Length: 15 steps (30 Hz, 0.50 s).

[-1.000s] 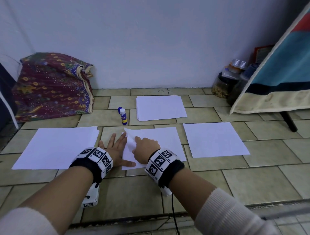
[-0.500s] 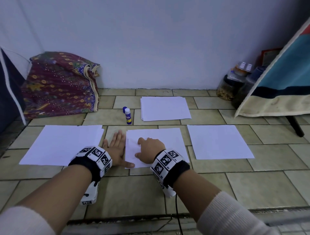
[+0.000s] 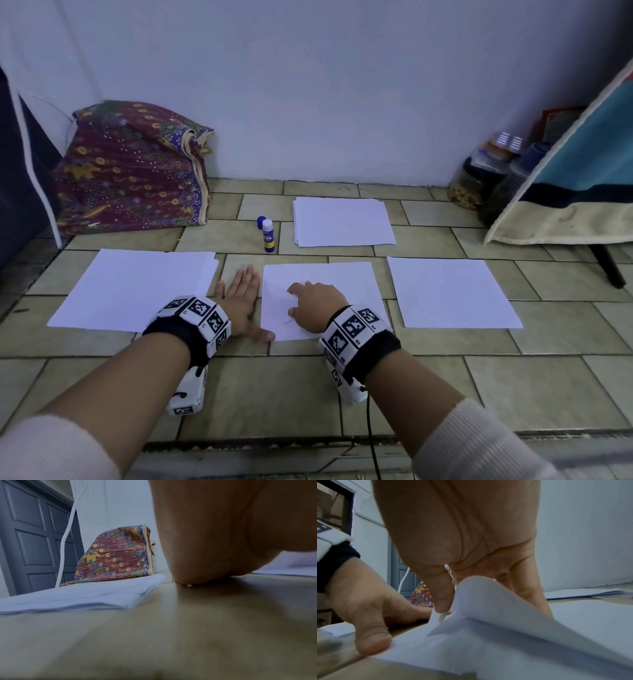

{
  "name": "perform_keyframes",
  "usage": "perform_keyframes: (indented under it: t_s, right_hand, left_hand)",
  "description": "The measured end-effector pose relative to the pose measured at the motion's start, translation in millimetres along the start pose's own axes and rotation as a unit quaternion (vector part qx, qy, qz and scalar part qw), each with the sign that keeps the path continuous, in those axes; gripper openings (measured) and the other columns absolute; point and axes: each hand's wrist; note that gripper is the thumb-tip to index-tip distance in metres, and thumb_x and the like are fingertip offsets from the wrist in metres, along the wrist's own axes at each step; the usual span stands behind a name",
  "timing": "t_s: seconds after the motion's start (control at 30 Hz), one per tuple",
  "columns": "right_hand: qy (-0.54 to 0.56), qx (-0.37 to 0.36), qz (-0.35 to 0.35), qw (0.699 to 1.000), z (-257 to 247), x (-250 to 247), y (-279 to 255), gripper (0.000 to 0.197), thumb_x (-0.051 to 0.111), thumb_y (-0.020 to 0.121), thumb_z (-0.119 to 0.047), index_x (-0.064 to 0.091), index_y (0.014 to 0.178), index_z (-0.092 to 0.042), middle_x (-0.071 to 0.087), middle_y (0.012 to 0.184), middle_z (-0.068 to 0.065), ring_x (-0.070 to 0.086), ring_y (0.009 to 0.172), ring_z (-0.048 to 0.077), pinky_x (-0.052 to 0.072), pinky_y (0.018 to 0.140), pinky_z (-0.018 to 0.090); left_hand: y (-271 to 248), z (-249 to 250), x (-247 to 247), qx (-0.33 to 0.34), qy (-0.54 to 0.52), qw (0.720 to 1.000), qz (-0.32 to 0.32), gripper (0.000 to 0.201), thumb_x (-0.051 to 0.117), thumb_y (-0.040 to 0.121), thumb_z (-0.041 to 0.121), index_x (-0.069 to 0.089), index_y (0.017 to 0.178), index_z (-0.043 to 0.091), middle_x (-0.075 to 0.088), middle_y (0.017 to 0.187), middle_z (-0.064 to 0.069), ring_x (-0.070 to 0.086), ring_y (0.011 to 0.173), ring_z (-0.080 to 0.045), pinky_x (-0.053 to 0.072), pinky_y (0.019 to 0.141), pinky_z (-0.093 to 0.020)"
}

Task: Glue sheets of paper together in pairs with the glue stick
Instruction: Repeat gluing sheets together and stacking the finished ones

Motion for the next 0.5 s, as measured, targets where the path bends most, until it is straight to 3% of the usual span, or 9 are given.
perform_keyframes:
  t_s: [0.33, 0.5]
  right_hand:
    - [-0.004, -0.005, -0.007, 1.000, 0.2, -1.8, -1.3, 0.046, 0.039, 0.100, -0.029, 0.033, 0.144, -0.021, 0.047, 0.138, 0.010, 0.047, 0.124, 0.029, 0.038, 0.101, 0.037]
    - [-0.011, -0.002, -0.004, 1.000, -1.9, -2.8, -1.5, 0.042, 0.039, 0.099, -0.027, 0.039, 0.141, -0.020, 0.049, 0.136, 0.009, 0.049, 0.122, 0.028, 0.039, 0.099, 0.036]
  left_hand:
    - [2.5, -0.6, 1.8, 0.002, 0.012, 1.000, 0.010, 0.126, 0.062, 0.077, 0.066, -0.027, 0.146, 0.010, -0.036, 0.152, -0.006, -0.030, 0.142, -0.022, -0.010, 0.118, -0.047]
    - [3.0, -0.5, 2.3, 0.003, 0.015, 1.000, 0.013, 0.126, 0.062, 0.077, 0.066, -0.027, 0.147, 0.011, -0.036, 0.152, -0.006, -0.030, 0.142, -0.022, -0.010, 0.118, -0.047]
Point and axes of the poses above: each hand's wrist, its own y-axis towards the middle knuckle, its own x-axis out of the palm, z = x × y
